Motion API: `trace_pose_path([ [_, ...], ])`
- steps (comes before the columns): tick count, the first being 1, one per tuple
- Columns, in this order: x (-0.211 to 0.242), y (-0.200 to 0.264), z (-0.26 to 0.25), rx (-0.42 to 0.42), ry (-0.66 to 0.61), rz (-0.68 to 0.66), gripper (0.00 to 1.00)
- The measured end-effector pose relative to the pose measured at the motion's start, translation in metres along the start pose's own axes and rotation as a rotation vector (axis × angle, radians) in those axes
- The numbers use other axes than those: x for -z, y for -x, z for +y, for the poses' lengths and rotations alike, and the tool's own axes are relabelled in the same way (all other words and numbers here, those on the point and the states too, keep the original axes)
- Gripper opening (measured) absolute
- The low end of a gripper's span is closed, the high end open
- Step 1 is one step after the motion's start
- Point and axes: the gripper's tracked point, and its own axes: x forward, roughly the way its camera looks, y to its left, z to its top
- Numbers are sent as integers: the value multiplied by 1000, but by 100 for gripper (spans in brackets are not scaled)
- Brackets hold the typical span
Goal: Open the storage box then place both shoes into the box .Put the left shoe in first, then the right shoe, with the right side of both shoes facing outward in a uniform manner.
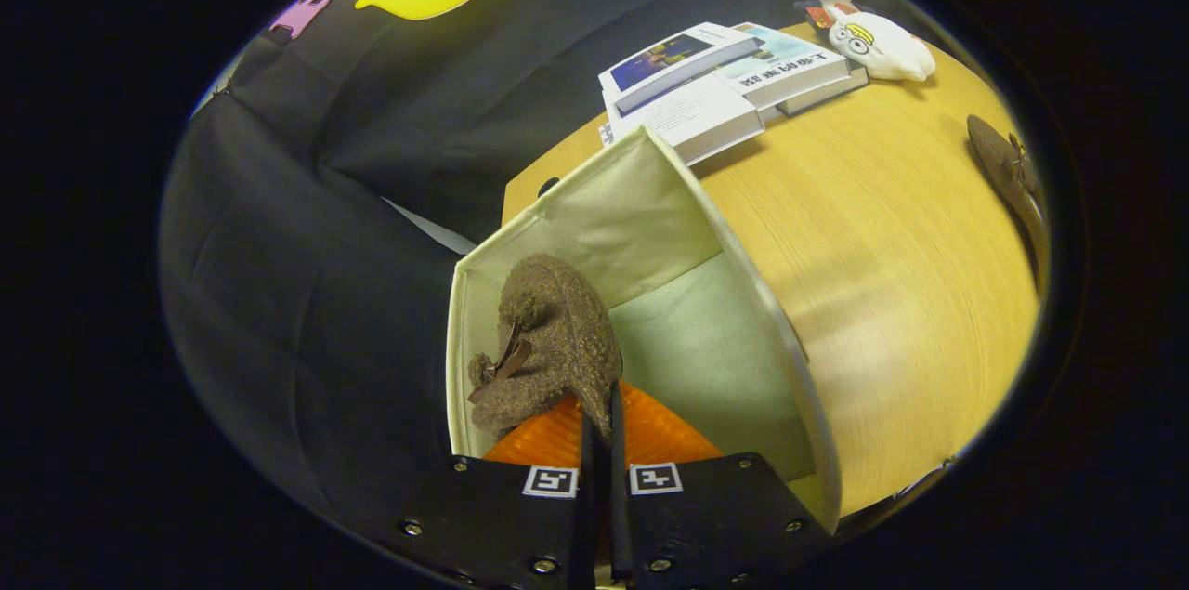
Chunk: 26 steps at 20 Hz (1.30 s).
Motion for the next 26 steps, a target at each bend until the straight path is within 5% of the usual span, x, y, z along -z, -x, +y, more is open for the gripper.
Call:
trace_pose_path([
  [3,10,-8,7,-10,12,33,6],
  [6,11,-2,19,-83,44,45,21],
  [8,12,6,29,-172,74,67,59],
  [10,-1,21,27,-210,119,25,83],
  [14,-28,62,21,-283,186,-57,83],
  [15,-39,73,12,-276,215,-79,85],
  [16,-46,78,4,-260,242,-105,98],
  [26,-130,154,-118,-103,287,-253,97],
])
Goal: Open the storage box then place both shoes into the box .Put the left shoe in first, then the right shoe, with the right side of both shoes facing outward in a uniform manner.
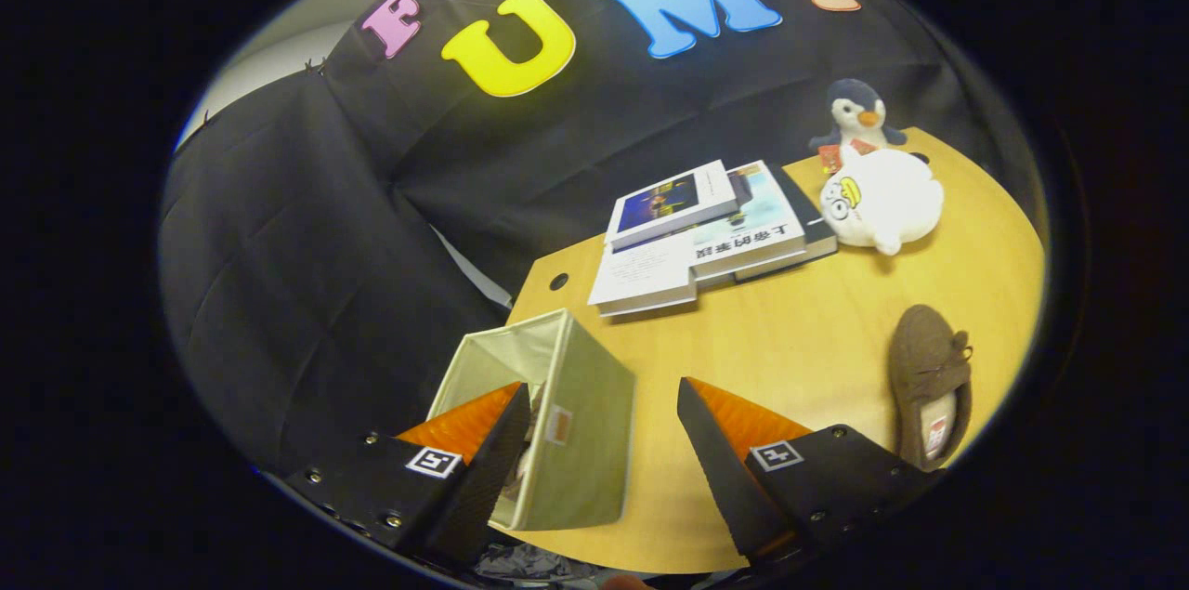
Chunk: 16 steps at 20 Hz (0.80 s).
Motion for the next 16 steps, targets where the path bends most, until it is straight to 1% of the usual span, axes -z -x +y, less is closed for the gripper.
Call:
trace_pose_path([
  [4,-13,29,-61,93,44,-19,97],
  [8,-19,49,-112,160,53,-25,97],
  [12,-13,64,-173,277,106,5,97],
  [15,-4,72,-208,332,135,27,98],
  [16,2,68,-222,349,139,35,98],
])
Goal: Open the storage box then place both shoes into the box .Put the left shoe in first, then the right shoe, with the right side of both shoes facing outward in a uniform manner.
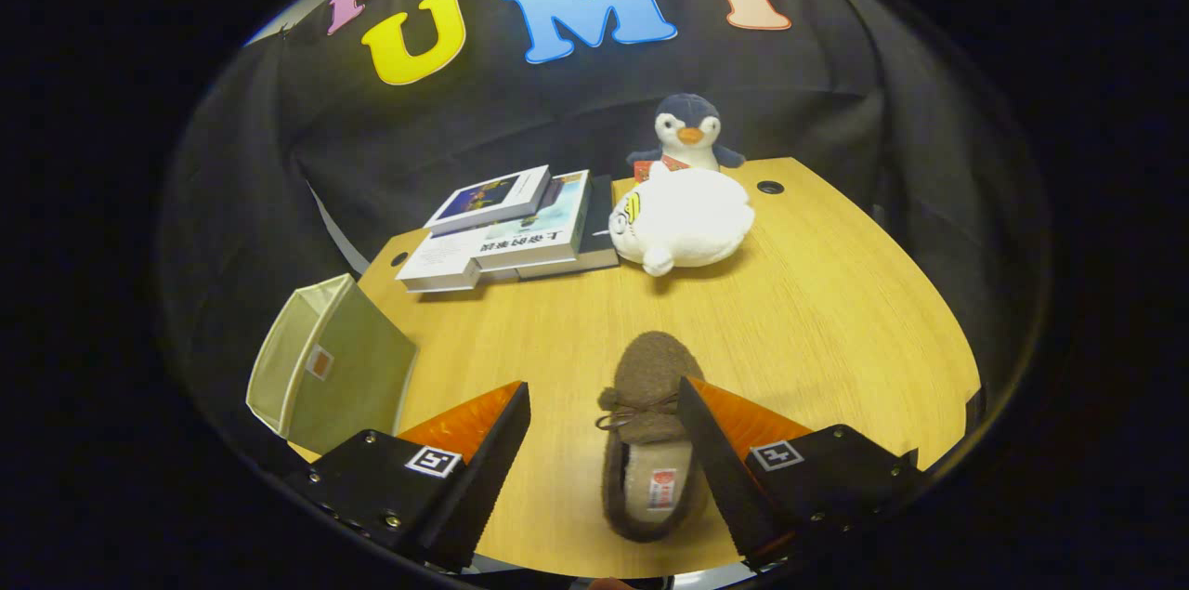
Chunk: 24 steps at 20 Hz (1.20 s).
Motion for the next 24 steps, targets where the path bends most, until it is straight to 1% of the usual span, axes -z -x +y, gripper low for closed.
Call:
trace_pose_path([
  [5,29,-10,-41,69,41,60,98],
  [12,66,-27,-59,81,107,161,96],
  [15,72,-36,-66,88,102,188,96],
  [16,74,-40,-69,93,92,199,88],
  [19,78,-49,-72,92,59,236,88],
  [20,79,-52,-69,81,42,244,78],
  [21,79,-52,-65,73,25,248,73],
  [22,80,-53,-64,66,15,255,54],
  [23,80,-53,-61,59,11,260,49],
  [24,79,-53,-61,66,9,260,37],
])
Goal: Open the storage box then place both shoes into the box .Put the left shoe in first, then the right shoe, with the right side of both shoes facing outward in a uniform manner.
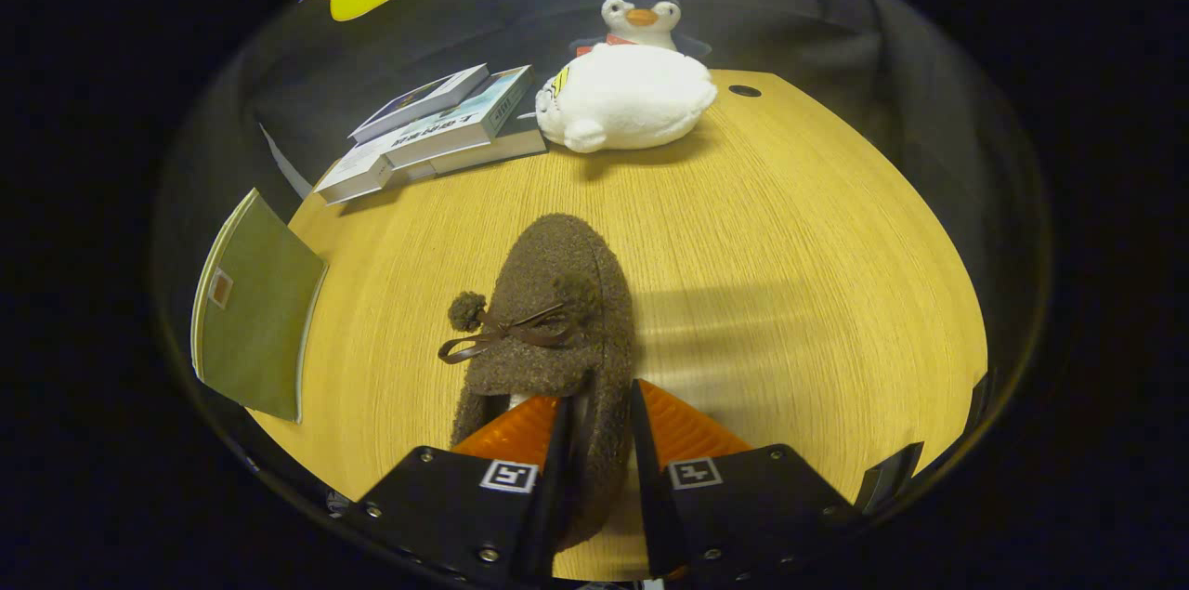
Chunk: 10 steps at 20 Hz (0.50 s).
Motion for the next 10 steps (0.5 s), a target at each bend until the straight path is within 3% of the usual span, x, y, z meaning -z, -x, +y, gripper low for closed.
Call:
trace_pose_path([
  [1,0,0,1,3,0,6,31],
  [3,-1,3,-9,58,-9,12,30],
  [4,-4,8,-16,89,-64,5,2],
  [7,-2,9,-7,46,-205,38,1],
  [10,-9,19,-3,54,-268,20,1],
])
